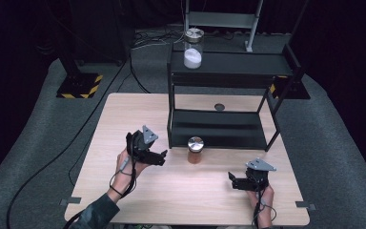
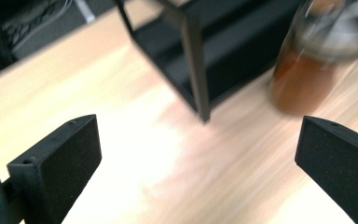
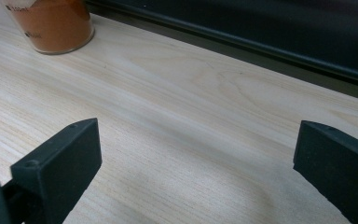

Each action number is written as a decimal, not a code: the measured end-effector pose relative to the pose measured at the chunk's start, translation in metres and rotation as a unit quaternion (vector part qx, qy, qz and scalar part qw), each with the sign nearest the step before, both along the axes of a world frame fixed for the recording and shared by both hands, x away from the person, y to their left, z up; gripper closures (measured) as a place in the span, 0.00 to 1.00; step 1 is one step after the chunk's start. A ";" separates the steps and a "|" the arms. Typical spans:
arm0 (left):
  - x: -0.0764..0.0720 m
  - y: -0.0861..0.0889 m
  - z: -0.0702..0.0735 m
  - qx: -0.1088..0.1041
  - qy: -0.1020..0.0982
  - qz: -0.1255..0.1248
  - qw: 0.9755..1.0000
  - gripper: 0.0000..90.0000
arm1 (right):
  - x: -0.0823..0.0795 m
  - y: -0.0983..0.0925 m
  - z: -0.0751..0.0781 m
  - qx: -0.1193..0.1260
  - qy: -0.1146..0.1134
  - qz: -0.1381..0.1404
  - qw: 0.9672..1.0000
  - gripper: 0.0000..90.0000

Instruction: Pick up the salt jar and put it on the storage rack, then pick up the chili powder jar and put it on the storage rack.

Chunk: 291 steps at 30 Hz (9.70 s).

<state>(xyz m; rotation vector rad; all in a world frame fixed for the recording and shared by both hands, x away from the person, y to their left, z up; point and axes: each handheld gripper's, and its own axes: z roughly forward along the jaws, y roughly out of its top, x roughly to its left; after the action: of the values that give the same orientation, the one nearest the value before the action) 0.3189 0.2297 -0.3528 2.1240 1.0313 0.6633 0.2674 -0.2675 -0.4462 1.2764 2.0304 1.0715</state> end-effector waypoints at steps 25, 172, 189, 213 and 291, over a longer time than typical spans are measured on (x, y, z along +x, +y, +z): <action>-0.007 0.006 -0.070 -0.020 0.055 0.049 0.997 0.00 | 0.000 0.002 0.000 -0.005 0.000 -0.001 1.000 0.00; -0.015 0.021 -0.085 -0.051 0.063 0.063 0.995 0.00 | 0.111 0.011 0.154 -0.115 0.115 0.055 0.985 0.35; -0.015 0.022 -0.085 -0.051 0.063 0.063 0.995 0.00 | 0.130 0.006 0.178 -0.137 0.132 0.042 0.981 0.35; -0.015 0.022 -0.085 -0.050 0.063 0.063 0.995 0.00 | 0.128 0.000 0.211 -0.147 0.117 0.030 0.982 0.35; -0.015 0.022 -0.085 -0.051 0.063 0.063 0.995 0.00 | 0.144 0.013 0.296 -0.183 0.086 0.012 0.979 0.35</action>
<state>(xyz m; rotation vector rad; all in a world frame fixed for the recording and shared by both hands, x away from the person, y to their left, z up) 0.3039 0.2512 -0.4376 2.0466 1.2487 0.5292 0.4115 -0.2541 -0.1500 1.1839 2.2446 0.5730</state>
